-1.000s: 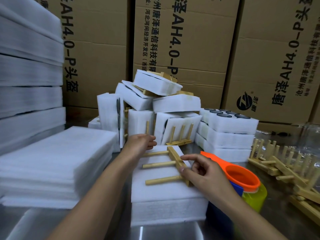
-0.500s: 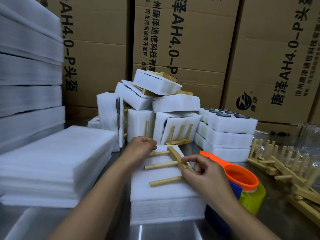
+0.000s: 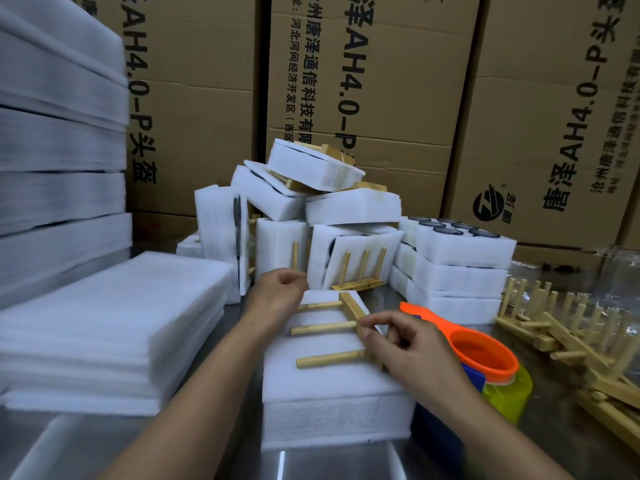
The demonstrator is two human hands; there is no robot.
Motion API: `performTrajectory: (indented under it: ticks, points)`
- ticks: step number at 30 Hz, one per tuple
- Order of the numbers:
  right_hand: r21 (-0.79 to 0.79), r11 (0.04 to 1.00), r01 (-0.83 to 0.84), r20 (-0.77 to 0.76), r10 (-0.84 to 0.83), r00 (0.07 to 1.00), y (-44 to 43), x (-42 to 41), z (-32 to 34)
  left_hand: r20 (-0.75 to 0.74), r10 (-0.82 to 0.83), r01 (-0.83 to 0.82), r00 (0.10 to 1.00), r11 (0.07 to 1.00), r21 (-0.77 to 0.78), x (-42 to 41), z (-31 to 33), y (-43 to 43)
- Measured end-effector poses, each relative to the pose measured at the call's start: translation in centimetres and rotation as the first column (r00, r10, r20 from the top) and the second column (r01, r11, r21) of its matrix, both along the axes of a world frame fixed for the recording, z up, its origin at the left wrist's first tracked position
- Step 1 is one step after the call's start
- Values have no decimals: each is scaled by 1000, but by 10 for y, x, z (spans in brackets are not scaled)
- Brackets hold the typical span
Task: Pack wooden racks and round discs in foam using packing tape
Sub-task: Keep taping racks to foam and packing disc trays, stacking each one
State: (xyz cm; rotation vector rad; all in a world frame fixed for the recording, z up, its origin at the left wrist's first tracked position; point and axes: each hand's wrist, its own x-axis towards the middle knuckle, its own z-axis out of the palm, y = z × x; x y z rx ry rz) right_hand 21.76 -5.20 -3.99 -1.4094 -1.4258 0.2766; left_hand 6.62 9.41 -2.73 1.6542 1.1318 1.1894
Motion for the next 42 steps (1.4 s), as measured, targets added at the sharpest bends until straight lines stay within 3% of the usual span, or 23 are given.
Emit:
performTrajectory:
  ticks: [2, 5, 7, 9, 11, 12, 13, 16, 18, 21, 25, 30, 33, 36, 39, 42]
  points:
    - [32, 999, 1, -154, 3, 988, 1, -1, 3, 29, 81, -80, 996, 996, -34, -5, -1, 6]
    - [8, 1000, 26, -353, -21, 936, 1, 4, 12, 73, 147, -123, 986, 957, -262, -14, -1, 13]
    - [-4, 999, 53, -325, -51, 944, -4, 9, 18, 58, 99, -64, 993, 899, -432, -18, -3, 11]
    - [58, 968, 242, 16, -244, 970, -14, 20, 25, 165, -15, 107, 986, 820, -562, -20, -5, 10]
    - [109, 900, 423, 471, -421, 775, -25, 34, 34, 295, -73, 244, 953, 761, -601, -20, -5, 7]
    - [36, 865, 501, 601, -419, 680, -30, 40, 39, 335, -77, 277, 939, 747, -604, -19, -4, 6]
    - [-111, 813, 571, 677, -359, 643, -34, 47, 43, 365, -72, 296, 928, 739, -606, -18, -4, 5]
    - [-531, 582, 616, 740, -36, 672, -44, 55, 51, 417, -26, 295, 909, 747, -596, -13, -5, 3]
    - [-619, 538, 572, 702, 53, 710, -46, 59, 50, 450, 17, 285, 893, 753, -593, -11, -6, 3]
    - [-636, 558, 533, 673, 64, 737, -44, 62, 49, 484, 87, 257, 871, 759, -599, -12, -7, 2]
    - [-624, 650, 434, 583, 18, 812, -41, 65, 49, 556, 128, 285, 821, 752, -594, -12, -7, 1]
    - [-488, 769, 412, 527, -116, 842, -36, 74, 48, 561, 165, 248, 811, 771, -586, -15, -4, 1]
    - [-354, 849, 393, 442, -219, 870, -30, 78, 43, 547, 163, 207, 821, 807, -553, -20, -1, 3]
    - [-116, 907, 404, 190, -379, 905, -20, 80, 37, 500, 163, 151, 850, 835, -528, -25, 1, 9]
    - [106, 880, 462, -101, -453, 886, -19, 82, 36, 498, 141, 147, 856, 857, -494, -25, 6, 10]
    - [354, 816, 456, -296, -365, 883, -26, 77, 43, 464, 66, 142, 883, 905, -400, -20, 10, 6]
